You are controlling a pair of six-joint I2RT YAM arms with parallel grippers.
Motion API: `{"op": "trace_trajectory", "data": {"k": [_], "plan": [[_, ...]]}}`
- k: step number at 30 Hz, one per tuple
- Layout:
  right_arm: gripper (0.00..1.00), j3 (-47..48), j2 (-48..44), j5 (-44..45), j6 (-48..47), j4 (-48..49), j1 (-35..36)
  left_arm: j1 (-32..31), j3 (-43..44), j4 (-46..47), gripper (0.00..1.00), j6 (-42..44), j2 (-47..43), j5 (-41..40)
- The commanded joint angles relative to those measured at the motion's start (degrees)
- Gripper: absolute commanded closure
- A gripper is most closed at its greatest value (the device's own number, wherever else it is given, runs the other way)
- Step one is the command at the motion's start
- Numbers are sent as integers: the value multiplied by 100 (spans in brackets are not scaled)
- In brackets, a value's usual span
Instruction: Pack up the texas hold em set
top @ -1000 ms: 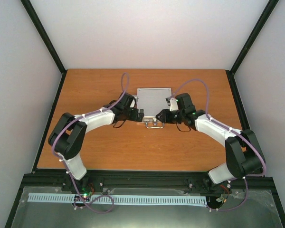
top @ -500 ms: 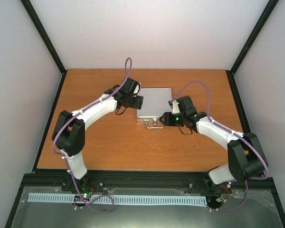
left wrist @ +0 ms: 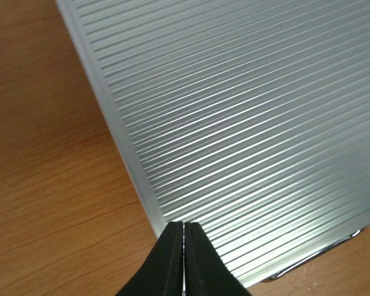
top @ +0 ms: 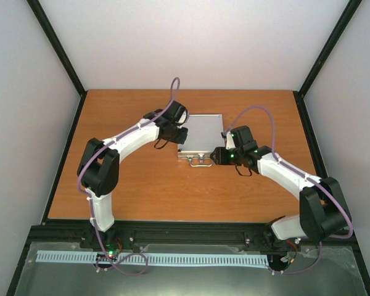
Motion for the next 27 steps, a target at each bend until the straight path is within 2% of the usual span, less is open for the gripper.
{"op": "trace_trajectory", "data": {"k": [1, 15, 27], "plan": [[53, -140, 56, 33, -86, 83, 1, -189, 451, -149, 99, 43, 75, 80], [53, -209, 276, -174, -172, 300, 1, -214, 1043, 215, 99, -123, 1036, 534], [51, 35, 910, -888, -514, 597, 158, -214, 667, 415, 99, -167, 1280, 514]]}}
